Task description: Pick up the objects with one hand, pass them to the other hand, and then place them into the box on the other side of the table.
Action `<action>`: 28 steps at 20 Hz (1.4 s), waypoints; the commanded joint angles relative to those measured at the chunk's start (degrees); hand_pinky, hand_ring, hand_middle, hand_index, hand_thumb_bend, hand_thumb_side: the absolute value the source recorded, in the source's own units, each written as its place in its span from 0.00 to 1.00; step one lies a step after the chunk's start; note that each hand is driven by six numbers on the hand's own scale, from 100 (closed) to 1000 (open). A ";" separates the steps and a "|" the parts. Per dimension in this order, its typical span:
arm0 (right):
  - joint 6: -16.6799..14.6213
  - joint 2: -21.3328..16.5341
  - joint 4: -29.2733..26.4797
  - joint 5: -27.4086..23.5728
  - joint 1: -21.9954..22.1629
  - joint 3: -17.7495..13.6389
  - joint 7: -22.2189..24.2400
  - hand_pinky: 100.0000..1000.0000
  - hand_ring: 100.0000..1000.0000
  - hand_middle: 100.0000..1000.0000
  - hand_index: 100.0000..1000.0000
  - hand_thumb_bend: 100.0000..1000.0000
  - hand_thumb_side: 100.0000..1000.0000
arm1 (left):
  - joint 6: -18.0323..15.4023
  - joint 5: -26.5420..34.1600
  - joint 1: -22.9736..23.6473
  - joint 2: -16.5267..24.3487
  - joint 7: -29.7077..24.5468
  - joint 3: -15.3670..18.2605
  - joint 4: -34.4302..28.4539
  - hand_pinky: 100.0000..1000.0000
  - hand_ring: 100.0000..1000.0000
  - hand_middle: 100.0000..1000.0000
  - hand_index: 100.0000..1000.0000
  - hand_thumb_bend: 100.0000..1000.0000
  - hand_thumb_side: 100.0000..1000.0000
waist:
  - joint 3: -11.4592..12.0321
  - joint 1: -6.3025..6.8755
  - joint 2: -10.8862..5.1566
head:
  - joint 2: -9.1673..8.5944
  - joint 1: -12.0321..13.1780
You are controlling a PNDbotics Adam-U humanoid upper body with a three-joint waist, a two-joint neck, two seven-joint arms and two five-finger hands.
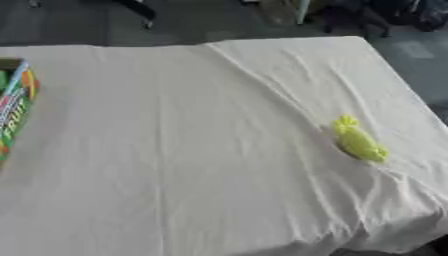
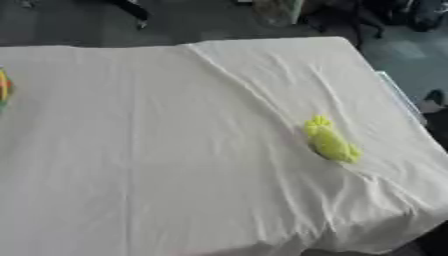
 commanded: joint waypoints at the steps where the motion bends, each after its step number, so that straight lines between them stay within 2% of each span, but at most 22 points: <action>1: 19.87 -3.05 -0.26 -3.04 0.15 2.09 -19.85 0.83 0.78 0.83 0.86 0.00 0.08 | -0.05 -0.16 -0.62 1.47 -0.16 0.50 -0.56 0.85 0.80 0.73 0.84 0.01 0.73 | 0.29 -0.04 -0.89 | 0.29 -0.71; 6: 19.87 -4.43 -0.26 -5.88 0.00 6.74 -19.85 0.83 0.80 0.85 0.87 0.00 0.12 | 0.00 -0.20 -0.81 1.34 -0.20 0.50 -0.59 0.85 0.80 0.73 0.84 0.02 0.73 | 0.78 -0.10 -0.94 | 0.32 -1.75; 13: 19.87 -6.57 -0.26 -9.81 -0.57 14.63 -19.85 0.84 0.82 0.86 0.88 0.00 0.27 | -0.07 -0.09 -1.08 1.06 -0.05 0.56 -0.74 0.86 0.78 0.73 0.84 0.02 0.73 | 1.49 -0.10 -1.00 | 0.60 -4.37; 15: 19.87 -7.24 -0.26 -10.79 -0.82 16.29 -19.85 0.84 0.82 0.86 0.88 0.00 0.27 | -0.02 -0.11 -1.18 0.98 0.02 0.55 -0.70 0.86 0.78 0.72 0.84 0.02 0.73 | 1.65 -0.15 -1.00 | 0.59 -4.84; 17: 19.87 -7.93 -0.26 -11.28 -1.48 17.08 -19.85 0.84 0.82 0.85 0.88 0.00 0.26 | 0.04 -0.15 -1.17 0.89 0.11 0.53 -0.64 0.85 0.78 0.72 0.84 0.02 0.73 | 1.80 -0.19 -1.02 | 0.53 -4.95; 28: 19.87 -11.91 -0.26 -16.91 -6.29 17.20 -19.85 0.84 0.81 0.85 0.89 0.00 0.22 | 0.31 -0.41 -0.95 0.90 0.60 0.55 -0.44 0.85 0.77 0.71 0.83 0.02 0.73 | 1.96 -0.39 -1.07 | 0.54 -4.03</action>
